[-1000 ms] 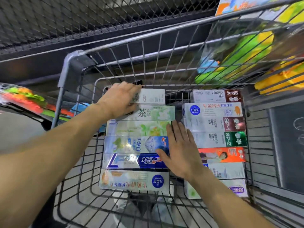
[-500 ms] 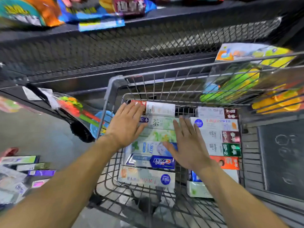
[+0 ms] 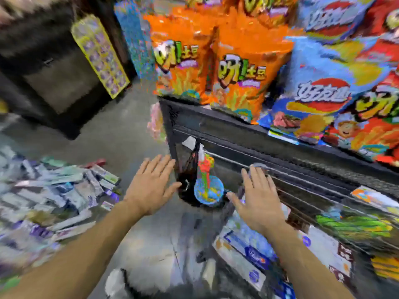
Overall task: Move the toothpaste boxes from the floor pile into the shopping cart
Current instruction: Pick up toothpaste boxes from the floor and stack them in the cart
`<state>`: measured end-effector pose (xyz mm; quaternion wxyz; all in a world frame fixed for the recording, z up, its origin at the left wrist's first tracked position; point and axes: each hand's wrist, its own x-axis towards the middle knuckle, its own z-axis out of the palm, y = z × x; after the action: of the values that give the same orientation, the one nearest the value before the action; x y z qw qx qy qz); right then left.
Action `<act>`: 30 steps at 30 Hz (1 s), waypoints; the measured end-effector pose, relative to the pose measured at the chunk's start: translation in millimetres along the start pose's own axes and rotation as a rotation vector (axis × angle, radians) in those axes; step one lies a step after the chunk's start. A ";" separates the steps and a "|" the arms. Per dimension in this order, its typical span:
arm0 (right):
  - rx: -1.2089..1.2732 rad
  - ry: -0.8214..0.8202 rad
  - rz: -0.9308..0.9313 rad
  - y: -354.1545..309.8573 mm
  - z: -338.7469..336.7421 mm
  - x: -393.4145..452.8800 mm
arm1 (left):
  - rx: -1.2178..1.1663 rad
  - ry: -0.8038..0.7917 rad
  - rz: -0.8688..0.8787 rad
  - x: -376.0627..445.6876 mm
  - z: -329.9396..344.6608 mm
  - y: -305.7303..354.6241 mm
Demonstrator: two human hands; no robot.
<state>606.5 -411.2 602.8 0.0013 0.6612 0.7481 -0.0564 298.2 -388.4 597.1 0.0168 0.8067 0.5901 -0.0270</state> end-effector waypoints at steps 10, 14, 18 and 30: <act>-0.065 -0.105 -0.354 -317.3 59.5 87.0 | -0.108 -0.082 -0.484 -190.4 63.0 -290.3; -0.052 -0.164 -0.426 -422.1 113.0 112.0 | -0.142 -0.163 -0.581 -250.6 111.1 -367.1; -0.070 -0.207 -0.488 -493.5 173.5 132.4 | -0.165 -0.248 -0.643 -270.4 168.3 -411.4; -0.104 -0.369 -0.655 -535.4 453.5 189.8 | -0.252 -0.315 -0.699 -226.4 430.4 -438.6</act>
<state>20.0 -326.4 182.0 0.1514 0.3647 0.9089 -0.1339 -198.3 -496.3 184.0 0.1956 0.5350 0.8178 -0.0819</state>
